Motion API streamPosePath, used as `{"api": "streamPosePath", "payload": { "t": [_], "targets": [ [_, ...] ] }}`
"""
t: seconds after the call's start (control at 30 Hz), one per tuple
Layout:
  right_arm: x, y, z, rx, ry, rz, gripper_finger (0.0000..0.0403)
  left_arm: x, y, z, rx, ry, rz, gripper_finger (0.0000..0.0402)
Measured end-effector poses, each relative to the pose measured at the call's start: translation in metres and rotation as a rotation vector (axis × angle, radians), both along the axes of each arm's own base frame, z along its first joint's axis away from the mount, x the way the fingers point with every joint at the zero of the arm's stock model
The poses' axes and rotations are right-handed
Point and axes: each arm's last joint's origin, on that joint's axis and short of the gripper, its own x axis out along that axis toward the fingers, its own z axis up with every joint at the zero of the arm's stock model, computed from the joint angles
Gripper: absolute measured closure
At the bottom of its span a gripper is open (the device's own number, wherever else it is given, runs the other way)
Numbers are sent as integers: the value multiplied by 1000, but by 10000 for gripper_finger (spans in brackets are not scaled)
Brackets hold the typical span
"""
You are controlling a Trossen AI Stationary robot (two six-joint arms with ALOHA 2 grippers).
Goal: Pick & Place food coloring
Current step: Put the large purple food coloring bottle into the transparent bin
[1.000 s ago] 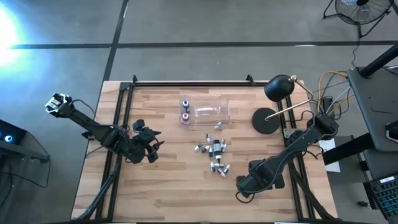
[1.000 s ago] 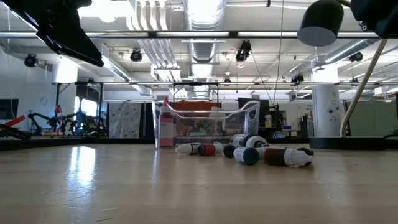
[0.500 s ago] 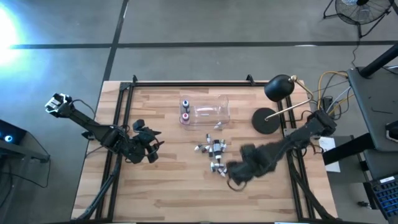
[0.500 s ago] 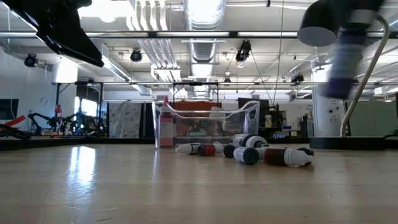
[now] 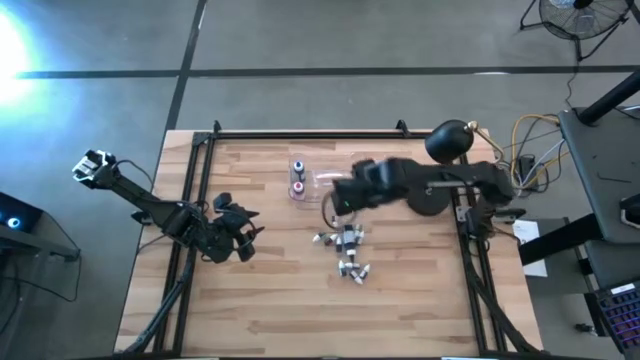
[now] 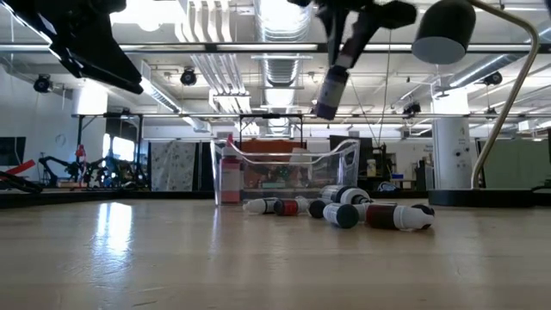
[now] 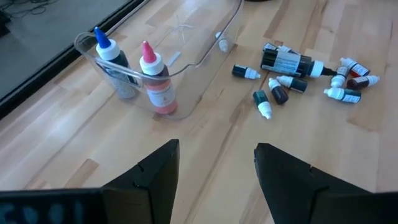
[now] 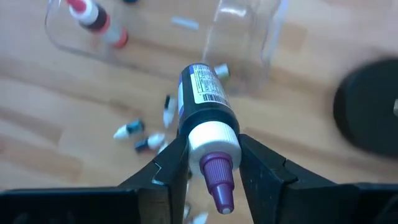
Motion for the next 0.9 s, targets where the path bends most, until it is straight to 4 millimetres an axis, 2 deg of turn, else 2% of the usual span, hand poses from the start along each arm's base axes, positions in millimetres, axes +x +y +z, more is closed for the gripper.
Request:
{"api": "streamPosePath", "payload": {
  "t": [0.17,0.33,0.53,0.67,0.9],
  "targets": [
    [21,-44,-7,-22,50,34,292,-1,0,-6,-44,3,20,218],
    [43,-86,-34,68,121,81,292,-4,1,-17,-102,28,30,218],
    [62,-110,-65,121,213,165,292,-5,0,-20,-163,28,48,218],
    [62,-125,-80,149,278,186,291,-5,-1,-21,-186,23,56,218],
    [57,-138,-93,215,323,229,291,-5,-1,-21,-199,19,63,218]
  ]
}}
